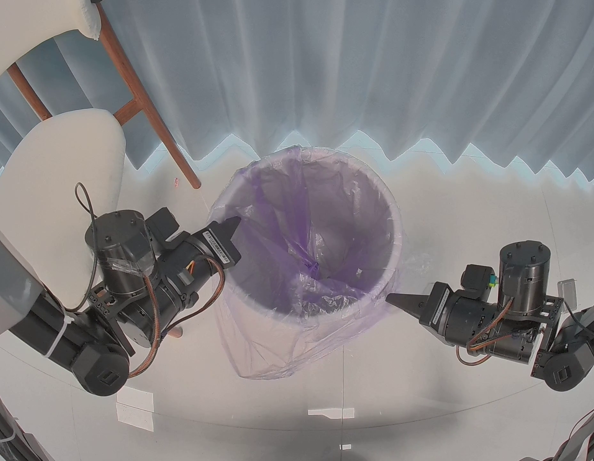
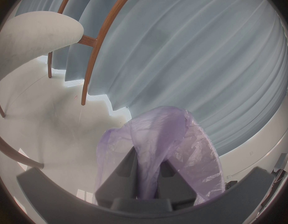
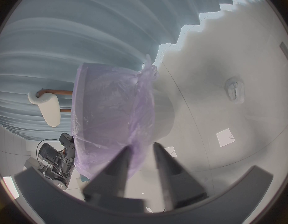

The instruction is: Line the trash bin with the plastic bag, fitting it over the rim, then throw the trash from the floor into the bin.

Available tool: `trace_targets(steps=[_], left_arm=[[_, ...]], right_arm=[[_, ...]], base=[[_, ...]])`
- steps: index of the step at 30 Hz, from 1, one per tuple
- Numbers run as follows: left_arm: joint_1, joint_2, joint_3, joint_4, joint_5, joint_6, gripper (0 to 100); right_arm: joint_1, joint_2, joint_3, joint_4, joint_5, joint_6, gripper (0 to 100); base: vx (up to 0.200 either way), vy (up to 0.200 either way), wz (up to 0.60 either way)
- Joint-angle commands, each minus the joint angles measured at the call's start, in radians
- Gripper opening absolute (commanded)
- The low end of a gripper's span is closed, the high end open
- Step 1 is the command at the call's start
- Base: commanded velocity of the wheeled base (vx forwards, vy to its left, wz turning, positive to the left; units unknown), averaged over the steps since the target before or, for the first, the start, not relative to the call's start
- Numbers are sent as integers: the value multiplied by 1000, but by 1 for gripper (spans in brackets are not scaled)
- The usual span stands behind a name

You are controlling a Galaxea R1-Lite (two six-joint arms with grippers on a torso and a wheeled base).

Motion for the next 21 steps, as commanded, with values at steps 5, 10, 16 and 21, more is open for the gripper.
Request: trace_targets(steps=[5, 10, 16, 21], left_arm=[[3, 1, -2, 0, -2, 0, 0], [10, -2, -22, 4, -2, -3, 0], [3, -11, -37, 10, -2, -33, 0], [-1, -30, -31, 13, -3, -51, 0]], right_arm=[[1, 9, 9, -2, -2, 0, 0], [1, 14, 52, 0, -8, -22, 0], [-2, 38, 59, -17, -9, -37, 0], [-11, 99, 47, -96, -17, -51, 0]], base=[[0, 0, 0], [0, 0, 0], [0, 0, 0], [0, 0, 0]])
